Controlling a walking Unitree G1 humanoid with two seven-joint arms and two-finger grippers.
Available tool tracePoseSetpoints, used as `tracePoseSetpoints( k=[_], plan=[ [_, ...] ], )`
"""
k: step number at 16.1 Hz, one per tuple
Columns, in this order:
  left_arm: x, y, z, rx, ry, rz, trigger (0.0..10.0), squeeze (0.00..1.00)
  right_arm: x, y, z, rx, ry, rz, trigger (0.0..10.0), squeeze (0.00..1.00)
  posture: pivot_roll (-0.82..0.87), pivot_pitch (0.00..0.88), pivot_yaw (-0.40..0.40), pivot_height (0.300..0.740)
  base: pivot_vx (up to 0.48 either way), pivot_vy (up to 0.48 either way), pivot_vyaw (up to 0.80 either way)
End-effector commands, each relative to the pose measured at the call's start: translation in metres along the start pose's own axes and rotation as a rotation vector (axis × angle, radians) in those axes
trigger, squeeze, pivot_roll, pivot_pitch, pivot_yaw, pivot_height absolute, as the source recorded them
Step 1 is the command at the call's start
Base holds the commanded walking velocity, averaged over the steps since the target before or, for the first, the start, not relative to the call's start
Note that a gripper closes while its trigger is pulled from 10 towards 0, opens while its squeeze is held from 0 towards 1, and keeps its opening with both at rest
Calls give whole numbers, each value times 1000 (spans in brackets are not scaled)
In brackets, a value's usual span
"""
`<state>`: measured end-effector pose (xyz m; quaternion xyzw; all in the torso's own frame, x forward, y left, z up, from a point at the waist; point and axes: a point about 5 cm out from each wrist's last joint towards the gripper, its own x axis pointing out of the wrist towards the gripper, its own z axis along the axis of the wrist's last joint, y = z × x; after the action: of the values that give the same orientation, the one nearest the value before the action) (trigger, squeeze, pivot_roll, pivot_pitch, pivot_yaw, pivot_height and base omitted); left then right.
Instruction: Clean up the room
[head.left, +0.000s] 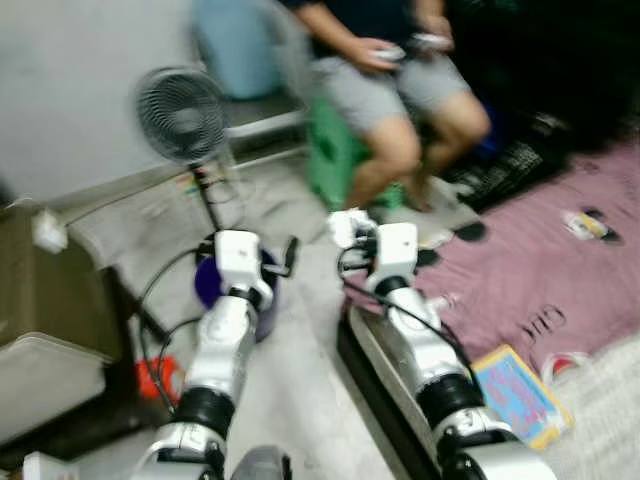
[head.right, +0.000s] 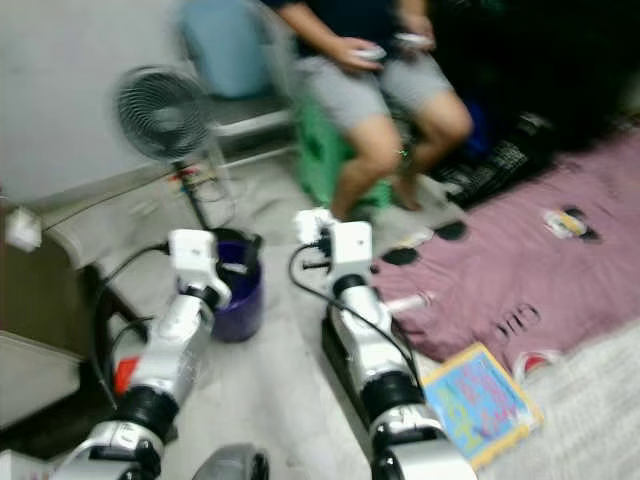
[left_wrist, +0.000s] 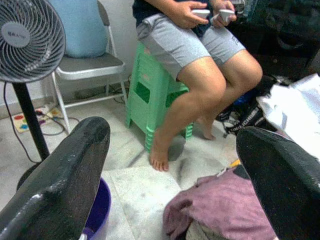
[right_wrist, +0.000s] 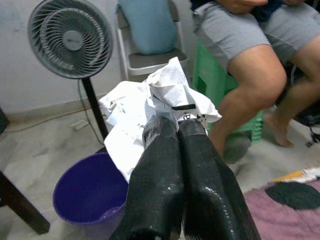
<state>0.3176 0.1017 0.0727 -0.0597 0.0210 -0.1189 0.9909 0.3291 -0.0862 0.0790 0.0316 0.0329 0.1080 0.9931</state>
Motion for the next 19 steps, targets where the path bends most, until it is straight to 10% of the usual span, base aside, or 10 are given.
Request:
tracePoseSetpoints(
  k=[1, 3, 10, 19],
  plan=[
    [1, 3, 4, 11, -7, 22, 10000, 0, 2, 4, 1, 9, 4, 10, 10000, 0, 51, 0, 41, 740, 0, 0, 800],
    [3, 1, 11, -76, -57, 19, 10000, 0, 1, -5, 1, -2, 9, -6, 10000, 0, 42, 0, 26, 740, 0, 0, 800],
    [-1, 11, 19, 85, -74, 41, 10000, 0, 2, -9, 2, -31, 9, 0, 10000, 0, 65, 0, -4, 740, 0, 0, 800],
    [-3, 15, 10, 27, -11, 34, 10000, 0, 3, -7, 1, -11, 18, -13, 10000, 0, 61, 0, 12, 740, 0, 0, 100]
  ],
)
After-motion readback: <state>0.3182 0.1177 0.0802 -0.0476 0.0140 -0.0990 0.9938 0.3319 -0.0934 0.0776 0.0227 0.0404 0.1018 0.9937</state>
